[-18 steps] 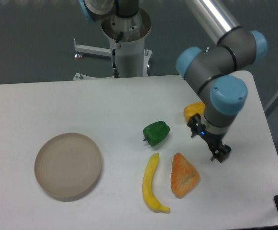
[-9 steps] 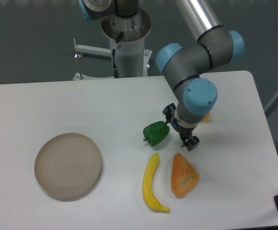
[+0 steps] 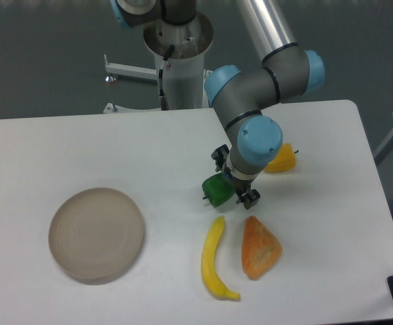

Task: Pick up the green pepper from the table
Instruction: 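Close the gripper around the green bell pepper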

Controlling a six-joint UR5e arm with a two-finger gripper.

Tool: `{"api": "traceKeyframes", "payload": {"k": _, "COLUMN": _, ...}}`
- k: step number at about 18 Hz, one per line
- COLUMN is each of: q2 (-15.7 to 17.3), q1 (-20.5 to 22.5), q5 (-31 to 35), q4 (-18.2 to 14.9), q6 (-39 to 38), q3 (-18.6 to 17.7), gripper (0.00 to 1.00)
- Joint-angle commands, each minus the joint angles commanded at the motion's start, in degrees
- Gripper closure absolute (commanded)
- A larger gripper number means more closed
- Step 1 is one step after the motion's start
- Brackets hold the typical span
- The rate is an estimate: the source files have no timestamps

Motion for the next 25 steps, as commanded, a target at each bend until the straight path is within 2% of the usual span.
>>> {"api": "traceKeyframes", "payload": {"k": 7, "q2": 0.4, "q1": 0.0, "q5": 0.1, "q4": 2.5, "q6": -0.1, "q3": -2.8, "gripper": 0.00}}
{"api": "traceKeyframes", "payload": {"k": 13, "q2": 0.9, "q1": -0.1, "q5": 0.0, "q4": 6.9, "q6": -0.1, "q3": -4.8, "gripper": 0.01}}
{"api": "traceKeyframes", "payload": {"k": 15, "q2": 0.9, "q1": -0.1, "q5": -0.1, "q4": 7.3, "q6": 0.0, "q3": -4.8, "gripper": 0.27}}
{"api": "traceKeyframes", "payload": {"k": 16, "q2": 0.9, "q1": -0.1, "q5": 0.0, "q4": 7.4, "q6": 0.0, "q3": -4.8, "gripper": 0.33}}
{"api": "traceKeyframes", "payload": {"k": 21, "q2": 0.9, "q1": 0.0, "q5": 0.0, "q4": 7.4, "q6": 0.1, "q3": -4.8, "gripper": 0.45}}
{"api": "traceKeyframes", "payload": {"k": 25, "q2": 1.0, "q1": 0.2, "q5": -0.1, "q4": 7.0, "q6": 0.3, "q3": -4.1, "gripper": 0.45}}
